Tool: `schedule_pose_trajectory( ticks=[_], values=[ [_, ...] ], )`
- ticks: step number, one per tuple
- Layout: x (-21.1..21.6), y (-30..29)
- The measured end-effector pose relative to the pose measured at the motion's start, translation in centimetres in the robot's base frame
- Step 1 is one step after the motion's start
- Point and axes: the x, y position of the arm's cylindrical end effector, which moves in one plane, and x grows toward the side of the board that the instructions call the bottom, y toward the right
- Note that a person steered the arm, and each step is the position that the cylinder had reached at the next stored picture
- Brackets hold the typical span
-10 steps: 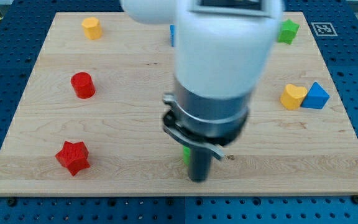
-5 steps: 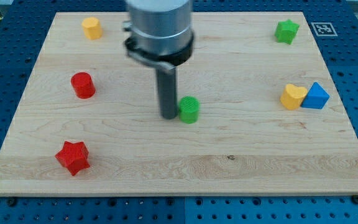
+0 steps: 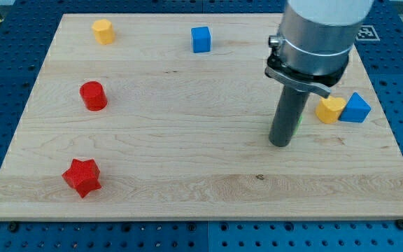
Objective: Slide the green circle to the left side of the yellow heart
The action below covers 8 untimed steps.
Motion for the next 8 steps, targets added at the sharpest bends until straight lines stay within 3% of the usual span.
schedule_pose_trajectory(
  ticks=[2,3,5,6,8],
  values=[
    [-5.0,4.4],
    [-4.8,2.2],
    [-14.1,0.8],
    [-14.8,4.8],
    [-10.9,5.5]
  ],
)
